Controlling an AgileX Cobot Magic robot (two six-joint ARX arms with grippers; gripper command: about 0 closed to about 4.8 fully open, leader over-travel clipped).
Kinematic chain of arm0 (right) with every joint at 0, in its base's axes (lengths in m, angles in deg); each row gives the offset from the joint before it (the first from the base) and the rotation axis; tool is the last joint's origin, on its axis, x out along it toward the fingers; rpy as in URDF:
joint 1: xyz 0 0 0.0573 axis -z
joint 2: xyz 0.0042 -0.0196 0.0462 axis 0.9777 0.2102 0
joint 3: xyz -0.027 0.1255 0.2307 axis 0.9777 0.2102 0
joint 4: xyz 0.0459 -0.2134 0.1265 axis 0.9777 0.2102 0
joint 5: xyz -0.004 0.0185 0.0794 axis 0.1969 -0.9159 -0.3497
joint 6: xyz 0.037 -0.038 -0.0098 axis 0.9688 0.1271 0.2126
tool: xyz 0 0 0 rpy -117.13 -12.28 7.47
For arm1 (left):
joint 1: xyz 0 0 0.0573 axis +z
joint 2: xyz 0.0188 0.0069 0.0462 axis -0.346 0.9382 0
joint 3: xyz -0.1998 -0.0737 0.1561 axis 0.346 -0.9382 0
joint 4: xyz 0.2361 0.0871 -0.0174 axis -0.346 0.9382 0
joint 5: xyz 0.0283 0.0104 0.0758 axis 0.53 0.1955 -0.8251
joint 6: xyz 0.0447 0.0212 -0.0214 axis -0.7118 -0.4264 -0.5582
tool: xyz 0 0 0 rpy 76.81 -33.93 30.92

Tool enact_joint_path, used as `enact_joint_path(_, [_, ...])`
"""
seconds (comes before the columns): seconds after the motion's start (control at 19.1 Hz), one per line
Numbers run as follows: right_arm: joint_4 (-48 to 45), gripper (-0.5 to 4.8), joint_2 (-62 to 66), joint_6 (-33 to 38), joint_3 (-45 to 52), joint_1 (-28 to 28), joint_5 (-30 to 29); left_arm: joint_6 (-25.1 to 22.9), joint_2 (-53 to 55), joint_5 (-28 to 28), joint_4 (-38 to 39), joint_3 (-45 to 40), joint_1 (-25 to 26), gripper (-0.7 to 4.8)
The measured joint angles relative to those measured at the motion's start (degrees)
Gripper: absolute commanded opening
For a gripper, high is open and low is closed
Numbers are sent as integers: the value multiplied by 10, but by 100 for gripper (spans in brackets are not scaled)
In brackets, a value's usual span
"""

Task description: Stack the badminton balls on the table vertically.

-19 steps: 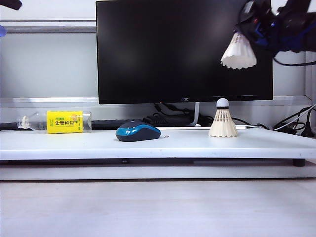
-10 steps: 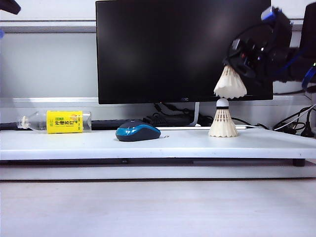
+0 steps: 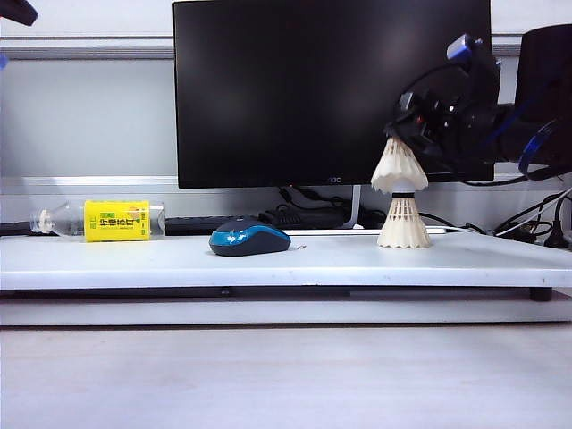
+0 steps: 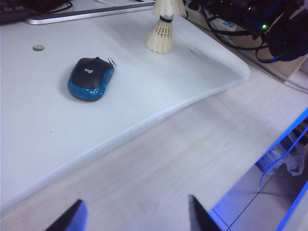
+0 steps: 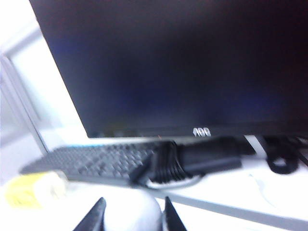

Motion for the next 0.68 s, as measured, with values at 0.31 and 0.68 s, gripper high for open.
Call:
enact_joint_path(0.31, [28,117,0,-29,0,0,3,0,0,0,0,0,0,282])
enact_joint_path(0.68, [42,122,0,-46,0,0,16,0,0,0,8,0,0,282])
